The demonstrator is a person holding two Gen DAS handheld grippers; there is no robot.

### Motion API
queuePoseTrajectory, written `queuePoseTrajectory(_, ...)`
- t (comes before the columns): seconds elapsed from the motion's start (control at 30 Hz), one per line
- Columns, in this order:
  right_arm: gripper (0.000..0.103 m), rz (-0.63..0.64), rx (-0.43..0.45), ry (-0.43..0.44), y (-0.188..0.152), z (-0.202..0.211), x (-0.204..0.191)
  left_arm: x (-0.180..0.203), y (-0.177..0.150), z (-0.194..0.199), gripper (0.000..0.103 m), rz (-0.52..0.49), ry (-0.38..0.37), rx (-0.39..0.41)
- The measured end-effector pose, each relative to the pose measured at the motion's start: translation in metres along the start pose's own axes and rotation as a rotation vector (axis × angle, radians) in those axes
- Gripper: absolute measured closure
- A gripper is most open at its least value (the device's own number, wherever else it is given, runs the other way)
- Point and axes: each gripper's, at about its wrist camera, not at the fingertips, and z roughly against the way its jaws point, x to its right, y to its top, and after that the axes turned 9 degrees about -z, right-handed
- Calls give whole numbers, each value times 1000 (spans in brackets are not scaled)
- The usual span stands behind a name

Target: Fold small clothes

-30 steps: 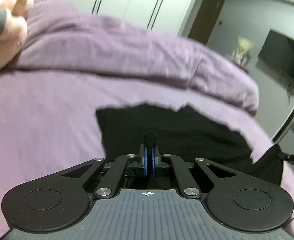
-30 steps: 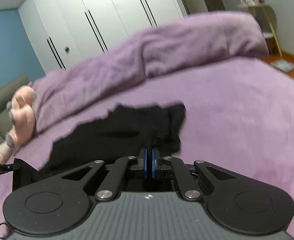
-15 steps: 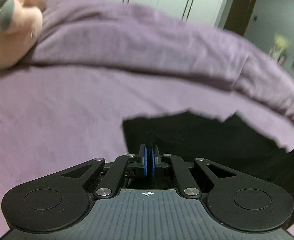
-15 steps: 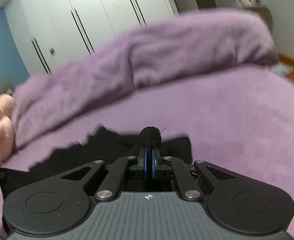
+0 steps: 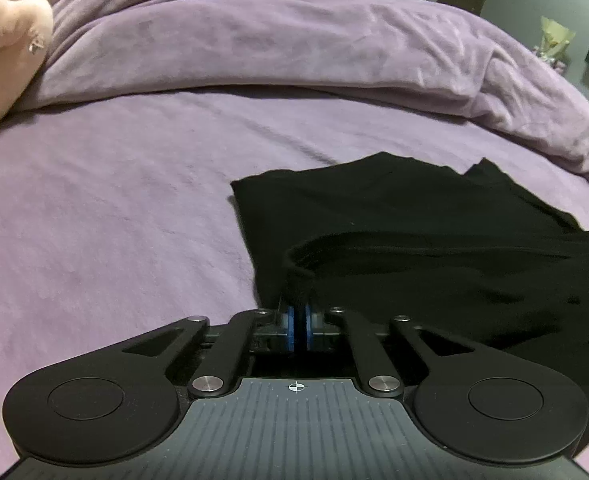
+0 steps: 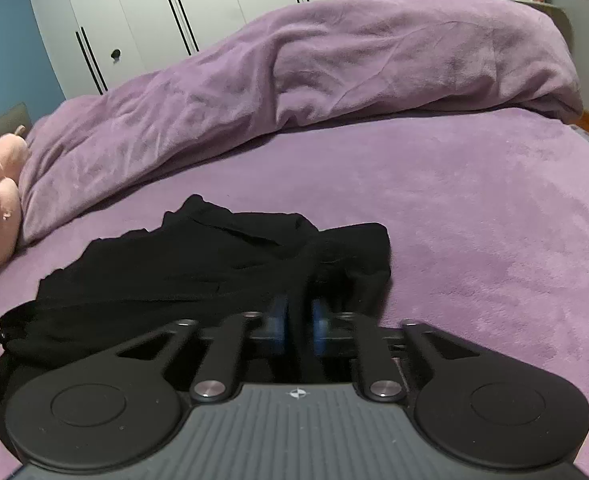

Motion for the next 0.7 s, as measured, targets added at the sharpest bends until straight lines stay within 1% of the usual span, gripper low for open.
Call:
queuePoseTrajectory(0.03,98,12,10,-1,0,3,-2,-2,1,1,97,9,0,7)
queuePoseTrajectory(0.1,98,53,50,-13,1,14,-9,-5,4,12,97,32,9,49)
queuePoseTrajectory(0.23,98,70,165,33,22,43,-21,-12,24,46,97,40,10,161)
queuePoseTrajectory(0.3,99,77,218,37,38,49,-30,-11,43,58,97,14,45,213)
queuePoseTrajectory(0.37,99,86,256,26,55,43,-40,-9,64,62,97,-15,94,254)
queuePoseTrajectory(0.43,99,84,276,6,72,29,-48,-11,83,56,97,9,119,262)
queuePoseTrajectory(0.5,99,67,273,-17,86,9,-54,-12,97,42,97,39,144,247)
queuePoseTrajectory(0.57,99,42,263,-35,94,-13,-55,-9,102,21,95,61,164,213)
queuePoseTrajectory(0.6,98,35,239,-31,97,-26,-54,-7,103,10,93,70,173,182)
queuePoseTrajectory(0.63,98,21,215,-40,97,-36,-53,-5,101,0,88,81,192,147)
queuePoseTrajectory(0.67,95,5,197,-67,95,-44,-53,-3,98,-6,78,93,217,120)
queuePoseTrajectory(0.7,93,-4,198,-93,92,-47,-52,-1,95,-8,73,94,233,113)
